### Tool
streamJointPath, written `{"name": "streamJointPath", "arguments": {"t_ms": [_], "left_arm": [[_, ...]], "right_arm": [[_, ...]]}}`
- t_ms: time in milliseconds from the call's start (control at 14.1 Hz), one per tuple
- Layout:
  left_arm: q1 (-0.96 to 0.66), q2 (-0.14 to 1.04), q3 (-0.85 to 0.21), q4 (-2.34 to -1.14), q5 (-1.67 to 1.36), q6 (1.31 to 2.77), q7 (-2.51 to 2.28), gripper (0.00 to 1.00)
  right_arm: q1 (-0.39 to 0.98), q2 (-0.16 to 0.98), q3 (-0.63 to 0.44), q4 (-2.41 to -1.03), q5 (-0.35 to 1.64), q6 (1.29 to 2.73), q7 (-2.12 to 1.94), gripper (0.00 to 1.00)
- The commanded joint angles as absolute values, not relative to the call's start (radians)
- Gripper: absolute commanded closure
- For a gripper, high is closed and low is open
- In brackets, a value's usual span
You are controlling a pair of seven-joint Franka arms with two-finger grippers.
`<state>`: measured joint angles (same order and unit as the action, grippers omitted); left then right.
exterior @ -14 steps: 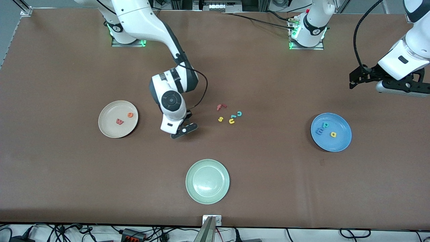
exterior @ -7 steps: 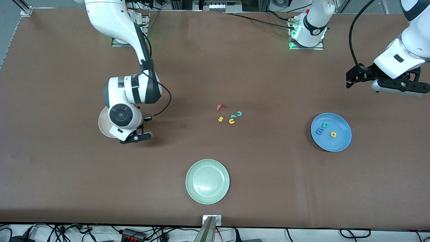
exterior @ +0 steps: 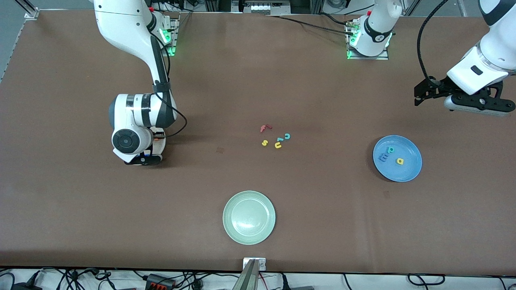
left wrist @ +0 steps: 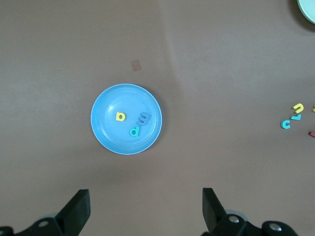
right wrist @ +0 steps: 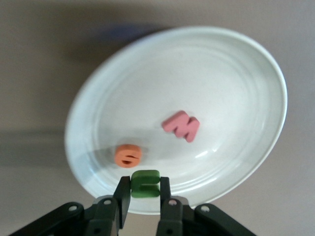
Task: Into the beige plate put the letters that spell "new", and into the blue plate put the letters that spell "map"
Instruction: 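Release the green u onto the tan plate with the right gripper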
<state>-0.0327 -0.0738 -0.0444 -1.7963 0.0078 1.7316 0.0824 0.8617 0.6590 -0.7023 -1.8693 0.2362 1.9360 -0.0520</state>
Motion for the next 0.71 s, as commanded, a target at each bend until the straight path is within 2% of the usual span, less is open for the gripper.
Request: {"name": "streamJointPath", "arguments": {"t_ms": [0, 71, 355, 639], "left_arm": [[-0.032, -0.064, -0.051, -1.761, -0.017, 1.695, 0.083, 0.0], [-0.032, -0.063, -0.051, -1.761, -0.017, 1.69, 0.083, 0.0], [-0.032, -0.063, -0.051, -1.758, -0.017, 1.69, 0.083, 0.0], [-0.034, -0.061, -0.051, -1.752, -0.017, 1.692, 0.083, 0.0]], "right_arm": [[0.861, 0.621, -0.707, -1.928, 0.247, 1.974, -0.066, 0.36], [0.856, 0.621, -0.706, -1.928, 0.25, 1.977, -0.061, 0.0], [0.868, 0.583, -0.73, -1.878, 0.253, 1.933, -0.049, 0.0], [0.862, 0.546, -0.778, -1.689, 0.256, 1.777, -0.045, 0.0]]}}
